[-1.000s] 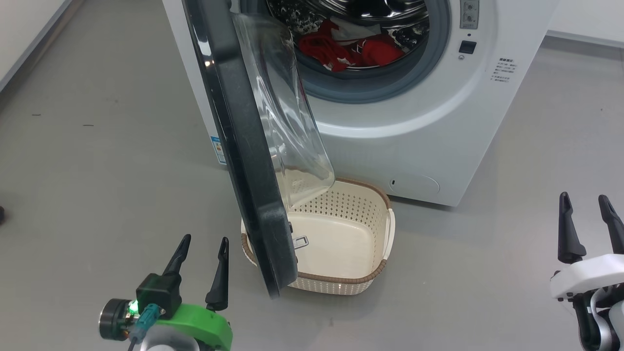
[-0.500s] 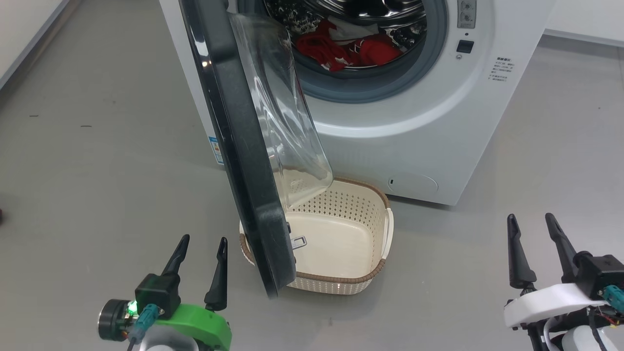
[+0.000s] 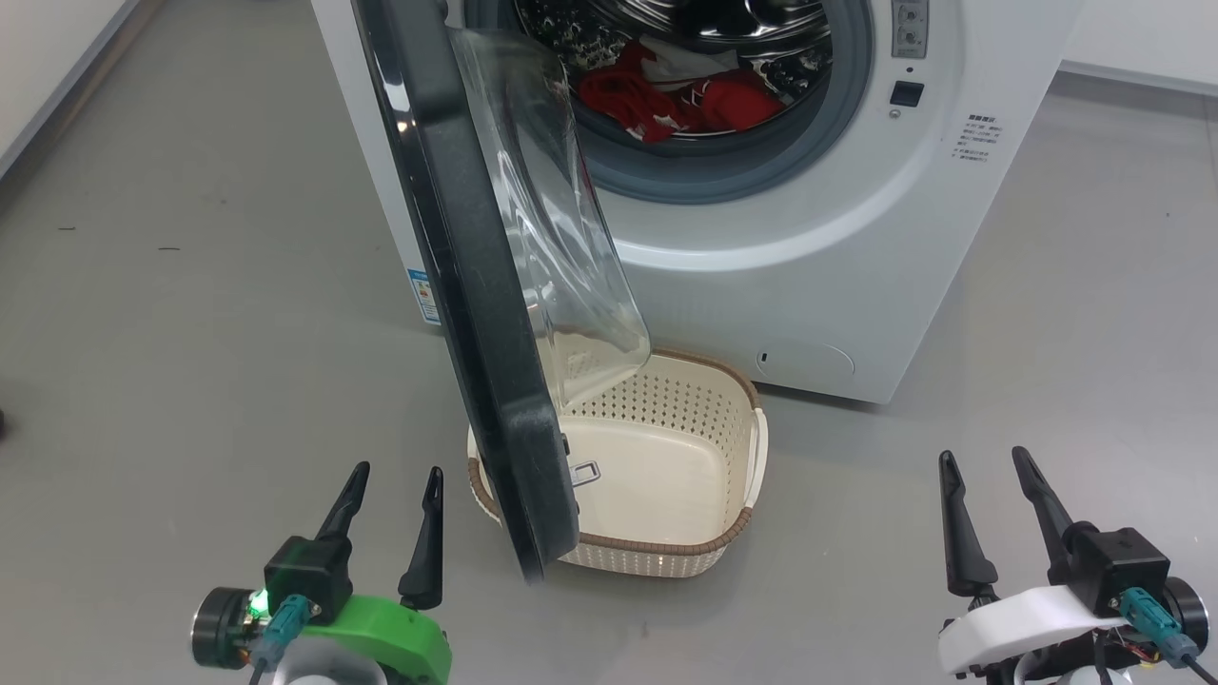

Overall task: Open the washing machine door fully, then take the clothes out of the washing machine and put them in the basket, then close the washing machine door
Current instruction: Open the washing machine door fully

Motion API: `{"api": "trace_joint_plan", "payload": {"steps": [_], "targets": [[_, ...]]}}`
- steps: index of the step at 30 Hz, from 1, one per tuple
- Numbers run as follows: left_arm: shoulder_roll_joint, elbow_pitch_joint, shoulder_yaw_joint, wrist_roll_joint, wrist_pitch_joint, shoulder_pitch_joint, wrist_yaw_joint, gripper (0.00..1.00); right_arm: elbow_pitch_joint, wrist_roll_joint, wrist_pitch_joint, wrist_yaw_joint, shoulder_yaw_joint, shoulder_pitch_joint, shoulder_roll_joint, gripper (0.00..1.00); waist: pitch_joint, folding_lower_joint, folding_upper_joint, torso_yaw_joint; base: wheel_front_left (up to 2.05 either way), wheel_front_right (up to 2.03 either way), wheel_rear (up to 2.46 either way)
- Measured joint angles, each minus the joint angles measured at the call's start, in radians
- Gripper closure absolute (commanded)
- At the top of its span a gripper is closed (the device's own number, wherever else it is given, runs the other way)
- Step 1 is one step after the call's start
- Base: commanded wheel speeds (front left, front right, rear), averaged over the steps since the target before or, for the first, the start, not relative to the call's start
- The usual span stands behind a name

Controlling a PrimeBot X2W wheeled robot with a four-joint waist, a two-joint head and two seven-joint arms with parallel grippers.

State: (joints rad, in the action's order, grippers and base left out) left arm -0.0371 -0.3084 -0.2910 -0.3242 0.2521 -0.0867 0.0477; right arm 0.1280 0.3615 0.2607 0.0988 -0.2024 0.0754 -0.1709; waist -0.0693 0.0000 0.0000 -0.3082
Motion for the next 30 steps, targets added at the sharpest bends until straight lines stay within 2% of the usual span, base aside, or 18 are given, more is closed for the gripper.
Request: {"api": "trace_joint_plan", "payload": {"steps": [17,18,19,20,22,30], "targets": [[0.000,-0.009,0.001,0.000,0.000,0.000,0.000,0.00,-0.001,-0.048,0.000,-0.019,0.035,0.028,0.043,0.00,0.010,0.0000,0.0000,-0.001,0.00,0.00,0.00],[0.000,-0.010,0.001,0.000,0.000,0.000,0.000,0.08,-0.001,-0.048,0.000,-0.019,0.036,0.030,0.044,0.00,0.011,0.0000,0.0000,-0.001,0.00,0.00,0.00],[0.000,-0.010,0.001,0.000,0.000,0.000,0.000,0.46,-0.001,-0.048,0.000,-0.019,0.036,0.030,0.044,0.00,0.011,0.0000,0.0000,-0.001,0.00,0.00,0.00],[0.000,-0.011,0.001,0.000,0.000,0.000,0.000,0.56,-0.001,-0.049,0.000,-0.019,0.039,0.032,0.046,0.00,0.011,0.0000,0.0000,-0.001,0.00,0.00,0.00],[0.000,-0.012,0.001,0.000,0.000,0.001,0.000,1.00,-0.001,-0.053,0.000,-0.024,0.044,0.035,0.049,0.00,0.011,0.0000,0.0000,-0.001,0.00,0.00,0.00],[0.000,-0.016,0.000,-0.002,0.000,0.001,-0.001,1.00,-0.002,-0.065,0.000,-0.036,0.066,0.036,0.064,0.00,0.010,0.0000,0.0000,0.000,0.00,0.00,0.00]]}}
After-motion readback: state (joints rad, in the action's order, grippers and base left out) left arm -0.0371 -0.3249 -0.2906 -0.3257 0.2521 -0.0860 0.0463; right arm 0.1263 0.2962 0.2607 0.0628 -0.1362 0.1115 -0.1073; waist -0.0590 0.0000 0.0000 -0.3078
